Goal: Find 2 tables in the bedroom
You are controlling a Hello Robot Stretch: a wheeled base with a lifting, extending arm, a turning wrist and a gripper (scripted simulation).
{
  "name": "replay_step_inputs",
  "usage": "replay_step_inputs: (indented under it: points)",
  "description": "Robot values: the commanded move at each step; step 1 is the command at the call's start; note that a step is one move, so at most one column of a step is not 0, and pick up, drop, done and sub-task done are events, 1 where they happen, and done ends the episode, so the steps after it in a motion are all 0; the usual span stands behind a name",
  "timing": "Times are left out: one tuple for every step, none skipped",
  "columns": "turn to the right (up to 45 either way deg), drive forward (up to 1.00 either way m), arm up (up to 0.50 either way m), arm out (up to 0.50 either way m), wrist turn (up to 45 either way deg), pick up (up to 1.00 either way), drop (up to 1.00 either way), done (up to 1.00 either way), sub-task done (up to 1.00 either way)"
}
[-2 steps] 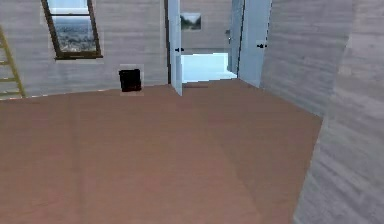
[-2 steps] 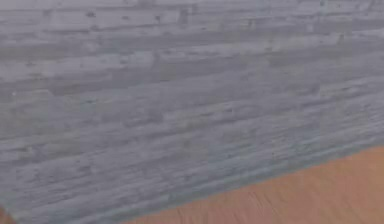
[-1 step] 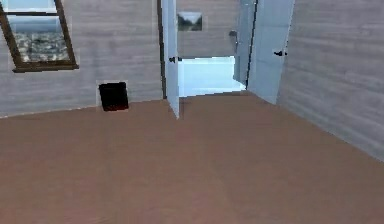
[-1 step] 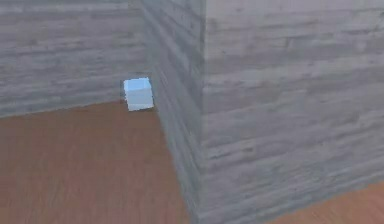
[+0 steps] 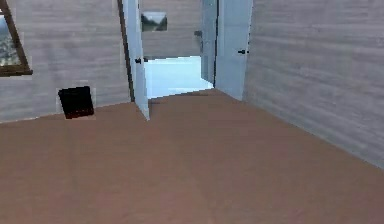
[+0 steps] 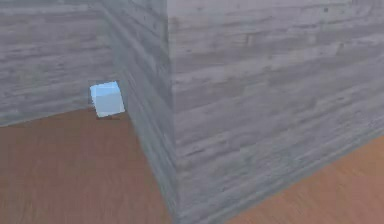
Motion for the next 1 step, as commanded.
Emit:
replay_step_inputs:
  points:
    - [0.0, 1.00, 0.00, 0.00, 0.0, 0.00, 0.00, 0.00, 0.00]
